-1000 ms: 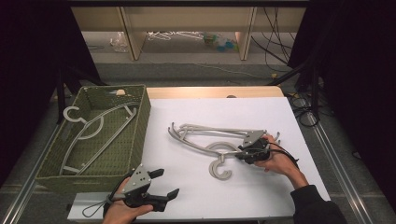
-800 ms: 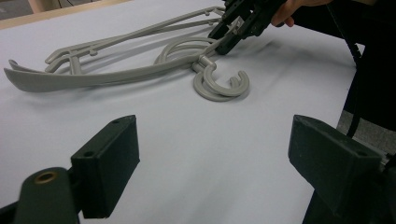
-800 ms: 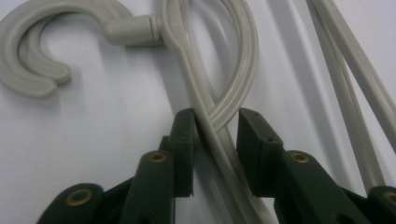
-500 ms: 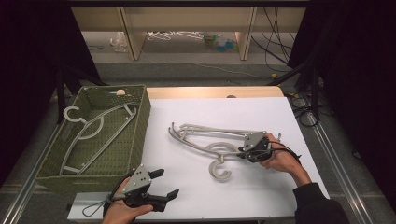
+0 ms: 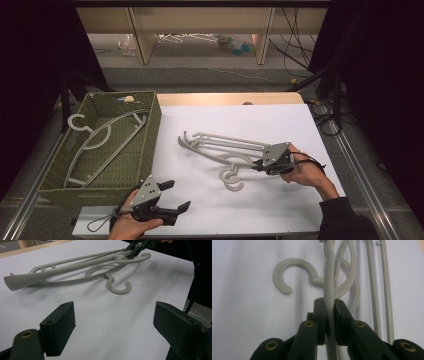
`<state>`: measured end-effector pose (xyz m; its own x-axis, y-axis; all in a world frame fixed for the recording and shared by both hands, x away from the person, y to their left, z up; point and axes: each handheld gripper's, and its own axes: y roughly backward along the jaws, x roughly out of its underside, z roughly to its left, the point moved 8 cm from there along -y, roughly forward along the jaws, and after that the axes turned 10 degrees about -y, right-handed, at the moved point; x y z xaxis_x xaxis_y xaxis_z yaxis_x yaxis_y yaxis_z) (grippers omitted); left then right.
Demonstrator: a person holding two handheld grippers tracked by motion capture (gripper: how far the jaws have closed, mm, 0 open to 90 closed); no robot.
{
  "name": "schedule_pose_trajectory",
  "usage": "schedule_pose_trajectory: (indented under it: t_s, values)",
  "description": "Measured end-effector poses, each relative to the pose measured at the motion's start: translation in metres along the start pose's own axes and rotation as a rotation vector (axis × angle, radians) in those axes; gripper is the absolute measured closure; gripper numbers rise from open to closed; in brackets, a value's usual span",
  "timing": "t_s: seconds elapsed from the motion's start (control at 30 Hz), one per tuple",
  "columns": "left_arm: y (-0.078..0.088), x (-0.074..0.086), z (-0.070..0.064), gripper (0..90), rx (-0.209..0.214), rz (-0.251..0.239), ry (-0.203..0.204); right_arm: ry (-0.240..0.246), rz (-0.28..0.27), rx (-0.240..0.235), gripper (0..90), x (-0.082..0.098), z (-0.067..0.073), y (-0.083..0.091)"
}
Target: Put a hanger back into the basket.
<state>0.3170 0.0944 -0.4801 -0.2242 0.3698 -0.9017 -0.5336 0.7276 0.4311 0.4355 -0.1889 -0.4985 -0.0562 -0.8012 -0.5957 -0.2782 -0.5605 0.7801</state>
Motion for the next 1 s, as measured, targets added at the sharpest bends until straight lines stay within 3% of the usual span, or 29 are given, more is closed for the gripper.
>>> schedule_pose_trajectory:
  t_s: [0.27,0.3,0.43,0.47,0.6,0.63,0.77,0.83,0.9,1.0]
  values:
    - [0.000,-0.001,0.002,18.2,-0.022,-0.002,-0.024,0.048,-0.006,-0.059,82.4,-0.007,0.019,0.006]
    - [-0.002,-0.001,0.002,18.3,-0.023,-0.001,-0.034,0.064,-0.009,-0.086,82.5,-0.009,0.026,0.006]
    - [-0.005,-0.002,0.004,18.2,-0.033,0.014,-0.070,0.066,-0.012,-0.102,82.5,-0.010,0.033,0.007]
    - [-0.008,-0.004,0.004,18.3,-0.037,0.014,-0.078,0.094,-0.023,-0.120,82.4,-0.012,0.036,0.007]
    - [-0.014,-0.008,0.007,18.7,-0.045,0.022,-0.099,0.089,-0.018,-0.139,82.4,-0.013,0.042,0.008]
    - [-0.021,-0.010,0.011,18.8,-0.053,0.047,-0.136,0.102,-0.020,-0.141,82.4,-0.014,0.043,0.008]
    - [-0.033,-0.012,0.011,19.4,-0.029,0.064,-0.140,0.105,-0.020,-0.147,82.4,-0.014,0.046,0.009]
    - [-0.045,-0.013,0.011,20.0,-0.016,0.124,-0.202,0.105,-0.032,-0.153,82.4,-0.016,0.050,0.011]
    - [-0.051,-0.014,0.010,20.3,-0.019,0.122,-0.191,0.109,-0.045,-0.164,82.4,-0.018,0.051,0.011]
    - [-0.061,-0.017,0.008,22.5,0.007,0.155,-0.218,0.128,-0.040,-0.175,82.4,-0.019,0.056,0.012]
